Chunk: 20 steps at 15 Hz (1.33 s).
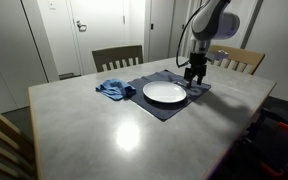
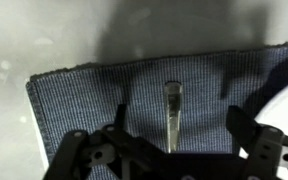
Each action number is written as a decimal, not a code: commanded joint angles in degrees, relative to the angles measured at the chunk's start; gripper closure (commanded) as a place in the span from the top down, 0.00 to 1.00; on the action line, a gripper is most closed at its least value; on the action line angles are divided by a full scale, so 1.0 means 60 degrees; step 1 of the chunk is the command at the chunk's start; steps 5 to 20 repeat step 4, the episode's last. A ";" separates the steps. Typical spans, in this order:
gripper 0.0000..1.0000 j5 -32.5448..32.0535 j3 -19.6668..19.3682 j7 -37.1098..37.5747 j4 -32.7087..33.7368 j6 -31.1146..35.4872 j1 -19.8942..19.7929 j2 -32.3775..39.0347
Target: Remove the fork from the plate and put it on the table
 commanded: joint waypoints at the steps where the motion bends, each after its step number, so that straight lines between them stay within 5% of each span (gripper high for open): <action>1: 1.00 -0.0162 -0.0159 0.0097 -0.1023 0.0240 0.0150 -0.0974; 20: 1.00 -0.0270 -0.0202 0.0068 -0.1428 0.0262 0.0216 -0.1388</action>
